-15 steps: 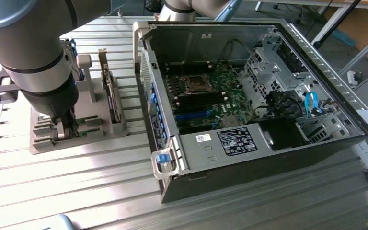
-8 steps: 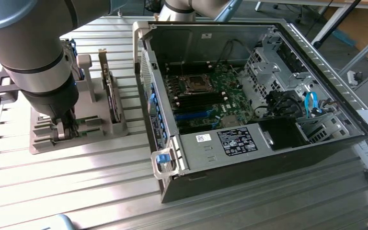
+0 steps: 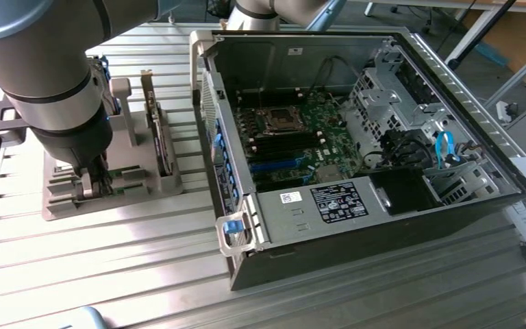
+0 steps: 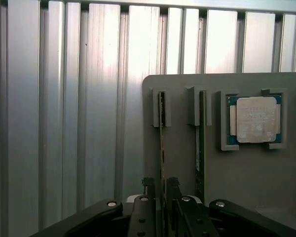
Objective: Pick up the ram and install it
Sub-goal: 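Pick up the ram and move it above insertion slot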
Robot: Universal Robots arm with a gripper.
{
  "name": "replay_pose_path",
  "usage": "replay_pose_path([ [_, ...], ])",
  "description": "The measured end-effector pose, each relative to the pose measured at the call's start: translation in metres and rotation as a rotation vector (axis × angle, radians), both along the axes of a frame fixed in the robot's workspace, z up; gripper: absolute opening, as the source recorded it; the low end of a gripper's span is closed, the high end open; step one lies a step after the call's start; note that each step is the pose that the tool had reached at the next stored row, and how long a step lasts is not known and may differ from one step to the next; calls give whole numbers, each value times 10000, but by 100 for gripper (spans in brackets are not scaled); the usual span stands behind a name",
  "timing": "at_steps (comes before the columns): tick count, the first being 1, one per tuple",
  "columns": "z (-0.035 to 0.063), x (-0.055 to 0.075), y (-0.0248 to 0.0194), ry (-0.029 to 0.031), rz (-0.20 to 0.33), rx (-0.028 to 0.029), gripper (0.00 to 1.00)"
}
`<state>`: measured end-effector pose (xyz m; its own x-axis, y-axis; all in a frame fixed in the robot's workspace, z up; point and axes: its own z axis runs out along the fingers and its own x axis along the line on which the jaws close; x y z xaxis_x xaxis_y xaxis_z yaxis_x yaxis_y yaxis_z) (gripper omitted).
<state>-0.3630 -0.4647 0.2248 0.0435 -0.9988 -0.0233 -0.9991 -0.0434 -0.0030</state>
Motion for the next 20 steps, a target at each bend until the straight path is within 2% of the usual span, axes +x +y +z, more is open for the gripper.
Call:
replay_pose_path([
  [20,-63,0,5,-3,-1,9,24],
])
